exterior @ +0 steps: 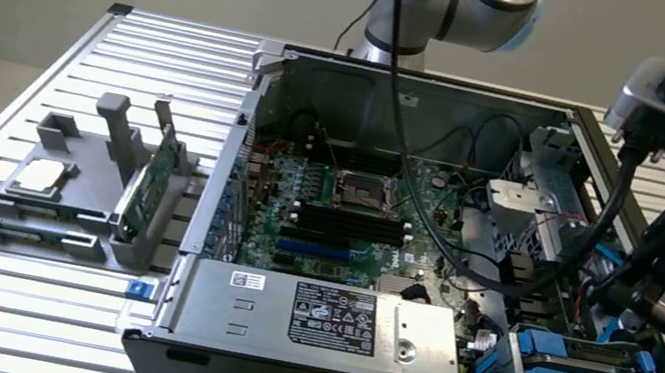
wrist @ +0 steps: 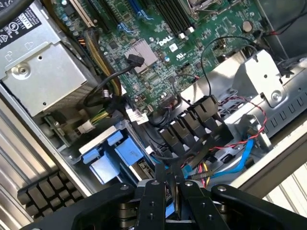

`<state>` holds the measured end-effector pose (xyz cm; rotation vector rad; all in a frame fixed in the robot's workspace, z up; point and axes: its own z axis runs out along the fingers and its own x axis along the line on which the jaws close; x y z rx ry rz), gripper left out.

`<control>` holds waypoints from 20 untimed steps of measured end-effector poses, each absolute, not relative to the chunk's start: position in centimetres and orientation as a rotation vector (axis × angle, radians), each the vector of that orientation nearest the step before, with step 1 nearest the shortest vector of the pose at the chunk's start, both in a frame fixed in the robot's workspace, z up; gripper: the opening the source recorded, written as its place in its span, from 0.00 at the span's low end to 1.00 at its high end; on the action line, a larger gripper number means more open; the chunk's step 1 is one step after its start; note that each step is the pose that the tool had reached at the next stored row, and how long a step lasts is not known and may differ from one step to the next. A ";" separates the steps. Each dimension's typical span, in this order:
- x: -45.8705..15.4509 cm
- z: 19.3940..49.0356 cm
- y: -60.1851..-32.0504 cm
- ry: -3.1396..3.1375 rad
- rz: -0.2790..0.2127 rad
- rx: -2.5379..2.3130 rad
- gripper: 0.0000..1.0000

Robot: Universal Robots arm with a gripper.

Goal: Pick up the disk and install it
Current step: 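Insert the first disk wire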

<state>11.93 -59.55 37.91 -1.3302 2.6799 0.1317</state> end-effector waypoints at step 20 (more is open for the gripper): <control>11.9 37.7 -59.5 2.865 0.089 -0.820 0.20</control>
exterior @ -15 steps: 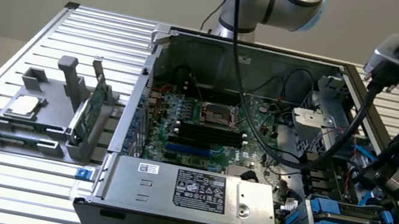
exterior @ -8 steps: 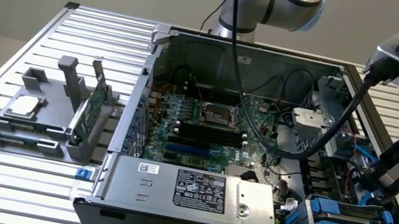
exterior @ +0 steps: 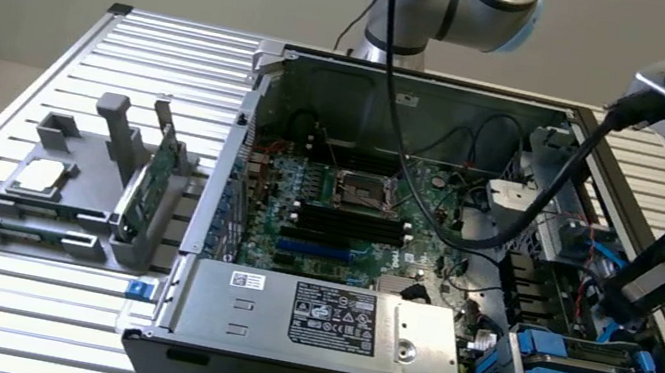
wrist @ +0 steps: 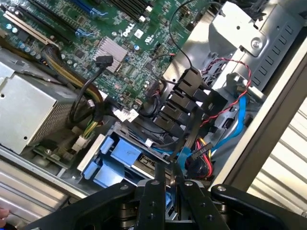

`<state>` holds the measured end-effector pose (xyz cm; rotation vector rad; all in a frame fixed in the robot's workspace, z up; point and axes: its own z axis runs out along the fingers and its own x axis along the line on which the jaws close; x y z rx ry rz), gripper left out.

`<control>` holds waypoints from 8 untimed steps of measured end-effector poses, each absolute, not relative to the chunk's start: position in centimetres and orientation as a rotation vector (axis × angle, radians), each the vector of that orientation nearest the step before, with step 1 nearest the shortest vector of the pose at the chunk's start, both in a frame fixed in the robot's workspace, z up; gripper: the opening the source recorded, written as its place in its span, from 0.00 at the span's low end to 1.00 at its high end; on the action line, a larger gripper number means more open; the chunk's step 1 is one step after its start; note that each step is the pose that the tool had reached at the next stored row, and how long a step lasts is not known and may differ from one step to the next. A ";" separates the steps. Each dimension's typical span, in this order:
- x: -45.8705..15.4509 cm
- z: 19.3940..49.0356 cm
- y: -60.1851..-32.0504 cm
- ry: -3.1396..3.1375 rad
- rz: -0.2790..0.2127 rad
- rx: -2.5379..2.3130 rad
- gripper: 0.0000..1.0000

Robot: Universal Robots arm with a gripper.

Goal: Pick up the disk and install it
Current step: 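Insert the first disk wire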

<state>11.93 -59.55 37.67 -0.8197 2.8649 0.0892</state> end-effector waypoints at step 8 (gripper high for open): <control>11.9 37.6 -59.5 2.914 0.071 -0.608 0.28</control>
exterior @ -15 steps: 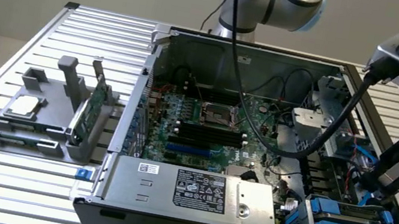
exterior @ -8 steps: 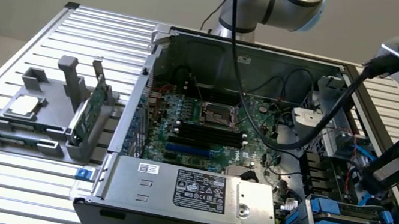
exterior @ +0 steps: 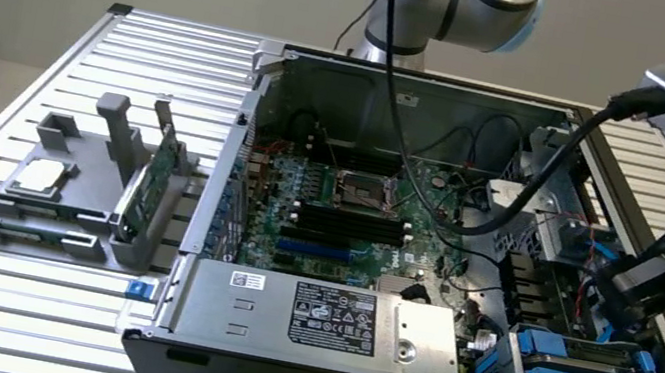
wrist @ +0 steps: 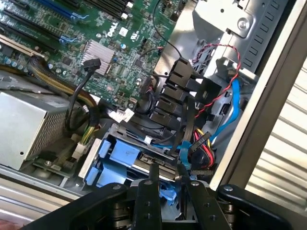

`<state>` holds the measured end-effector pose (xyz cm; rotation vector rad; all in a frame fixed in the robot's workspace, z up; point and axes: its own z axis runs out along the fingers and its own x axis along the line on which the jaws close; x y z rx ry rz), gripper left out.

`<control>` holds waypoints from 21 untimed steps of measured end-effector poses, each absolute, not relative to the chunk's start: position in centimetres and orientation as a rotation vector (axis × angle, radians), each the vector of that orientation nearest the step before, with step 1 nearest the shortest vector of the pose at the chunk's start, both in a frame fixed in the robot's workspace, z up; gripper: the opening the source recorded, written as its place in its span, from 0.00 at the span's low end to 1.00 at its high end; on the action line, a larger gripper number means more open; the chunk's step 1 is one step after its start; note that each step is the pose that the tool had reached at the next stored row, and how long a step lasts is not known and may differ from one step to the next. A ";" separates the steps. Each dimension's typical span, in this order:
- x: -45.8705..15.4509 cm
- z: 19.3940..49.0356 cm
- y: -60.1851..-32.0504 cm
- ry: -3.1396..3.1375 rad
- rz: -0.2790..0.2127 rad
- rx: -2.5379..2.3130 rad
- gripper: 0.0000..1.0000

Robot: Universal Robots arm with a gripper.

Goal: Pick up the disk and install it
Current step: 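Insert the first disk wire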

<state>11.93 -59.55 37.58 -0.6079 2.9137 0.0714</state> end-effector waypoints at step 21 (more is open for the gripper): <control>15.5 37.7 -59.2 2.956 0.053 -0.376 0.28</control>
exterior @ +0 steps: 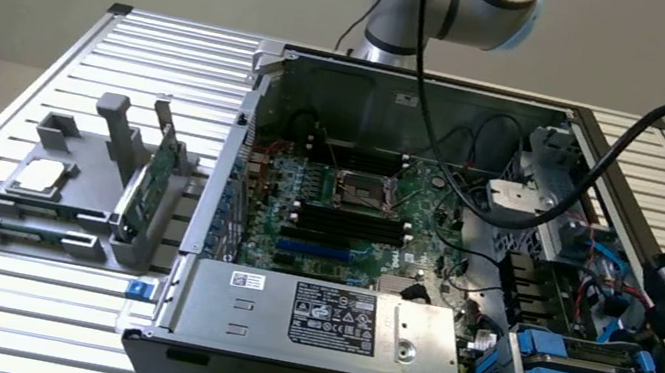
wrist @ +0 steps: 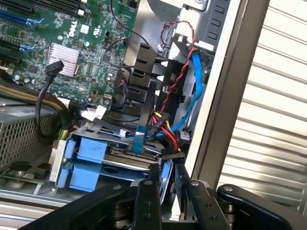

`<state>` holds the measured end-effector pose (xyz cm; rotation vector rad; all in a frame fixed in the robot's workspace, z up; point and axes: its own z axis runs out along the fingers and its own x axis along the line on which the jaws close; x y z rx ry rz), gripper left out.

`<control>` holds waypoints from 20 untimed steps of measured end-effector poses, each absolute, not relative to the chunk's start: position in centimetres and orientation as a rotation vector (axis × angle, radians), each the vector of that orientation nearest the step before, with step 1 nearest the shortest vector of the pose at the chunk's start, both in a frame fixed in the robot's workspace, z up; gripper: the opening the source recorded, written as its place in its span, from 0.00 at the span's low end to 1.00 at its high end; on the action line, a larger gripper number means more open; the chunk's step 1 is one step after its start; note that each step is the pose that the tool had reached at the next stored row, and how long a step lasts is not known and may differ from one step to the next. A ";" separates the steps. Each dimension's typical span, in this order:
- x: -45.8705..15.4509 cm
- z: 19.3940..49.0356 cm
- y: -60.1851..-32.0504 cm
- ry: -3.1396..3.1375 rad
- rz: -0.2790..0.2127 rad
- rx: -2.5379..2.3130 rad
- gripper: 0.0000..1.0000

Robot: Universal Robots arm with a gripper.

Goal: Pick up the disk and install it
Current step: 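Insert the first disk wire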

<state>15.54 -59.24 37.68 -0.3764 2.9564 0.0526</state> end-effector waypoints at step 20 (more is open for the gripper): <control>15.3 36.8 -59.2 2.978 0.076 -0.085 0.28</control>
